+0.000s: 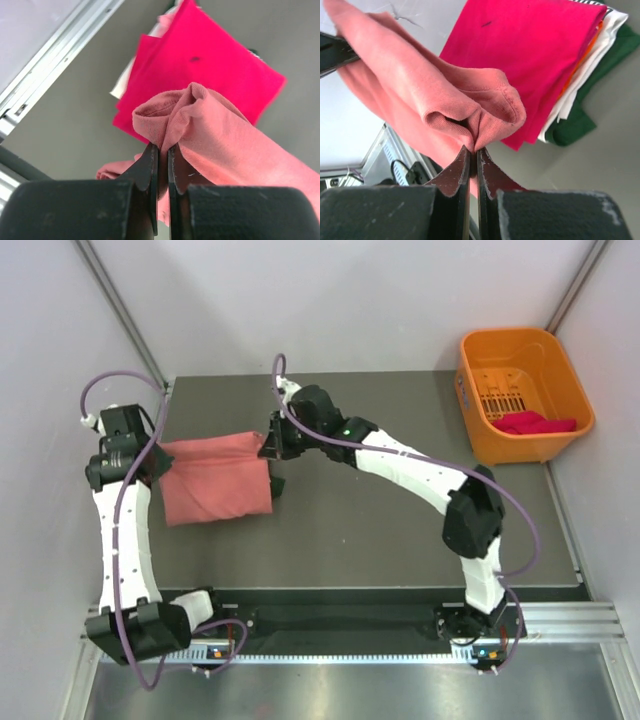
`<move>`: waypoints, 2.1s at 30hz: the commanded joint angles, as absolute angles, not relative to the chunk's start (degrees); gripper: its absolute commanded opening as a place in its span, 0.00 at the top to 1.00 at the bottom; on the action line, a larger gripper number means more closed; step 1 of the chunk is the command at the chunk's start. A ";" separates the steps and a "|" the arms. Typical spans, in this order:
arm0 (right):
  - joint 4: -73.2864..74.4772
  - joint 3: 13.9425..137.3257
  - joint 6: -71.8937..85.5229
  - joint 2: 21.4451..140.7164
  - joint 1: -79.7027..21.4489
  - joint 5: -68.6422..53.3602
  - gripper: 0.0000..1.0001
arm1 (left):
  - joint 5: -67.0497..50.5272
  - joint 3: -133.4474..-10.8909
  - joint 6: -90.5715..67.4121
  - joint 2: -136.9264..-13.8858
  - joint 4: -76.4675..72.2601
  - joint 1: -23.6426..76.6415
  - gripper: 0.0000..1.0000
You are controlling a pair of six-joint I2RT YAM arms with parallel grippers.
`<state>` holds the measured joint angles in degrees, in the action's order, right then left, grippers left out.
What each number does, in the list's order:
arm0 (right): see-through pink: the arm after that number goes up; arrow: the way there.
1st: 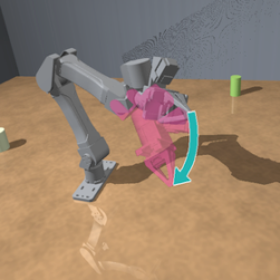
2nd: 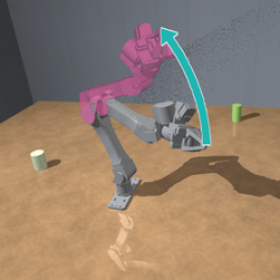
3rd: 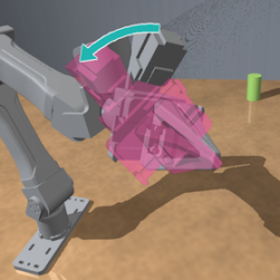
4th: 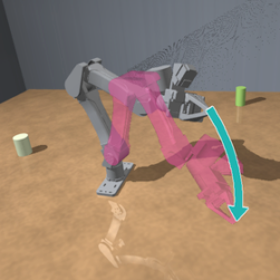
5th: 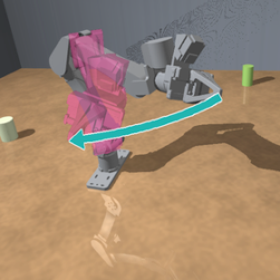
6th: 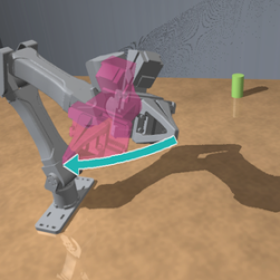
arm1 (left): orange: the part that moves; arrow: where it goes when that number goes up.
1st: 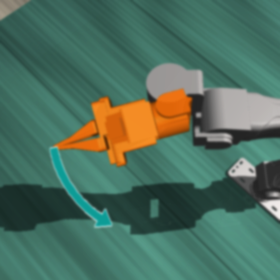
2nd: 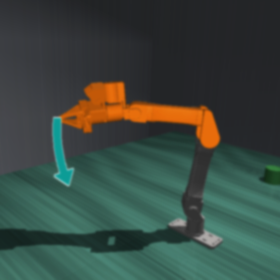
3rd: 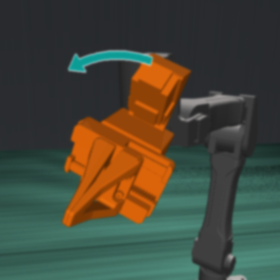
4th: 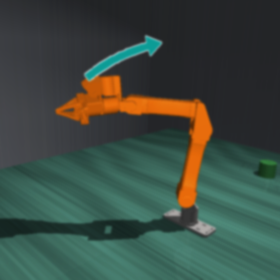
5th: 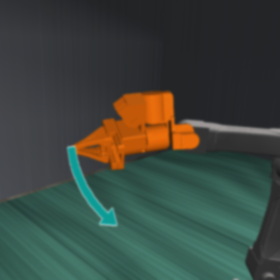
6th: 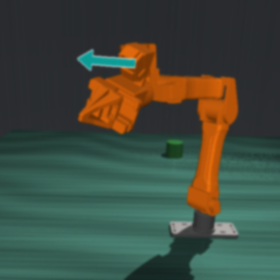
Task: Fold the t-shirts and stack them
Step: Neatly place the folded tshirt to the corner, then reset both grippers
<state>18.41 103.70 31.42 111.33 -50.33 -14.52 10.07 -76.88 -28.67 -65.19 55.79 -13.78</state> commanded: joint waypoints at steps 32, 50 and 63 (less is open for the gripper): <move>4.05 89.16 28.84 105.33 -44.91 -1.17 0.04 | 3.87 -93.07 -24.00 -82.10 45.08 -16.88 0.01; 10.89 37.72 17.66 46.16 -27.69 18.85 0.00 | 5.79 -80.52 -31.99 -78.93 27.69 19.04 0.01; 5.02 20.77 21.80 32.43 -26.98 30.41 0.00 | 8.44 -45.55 -26.90 -74.10 2.74 35.24 0.02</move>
<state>10.24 24.53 20.45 33.32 -27.51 25.82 6.92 -50.00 -29.50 -78.48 14.09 35.09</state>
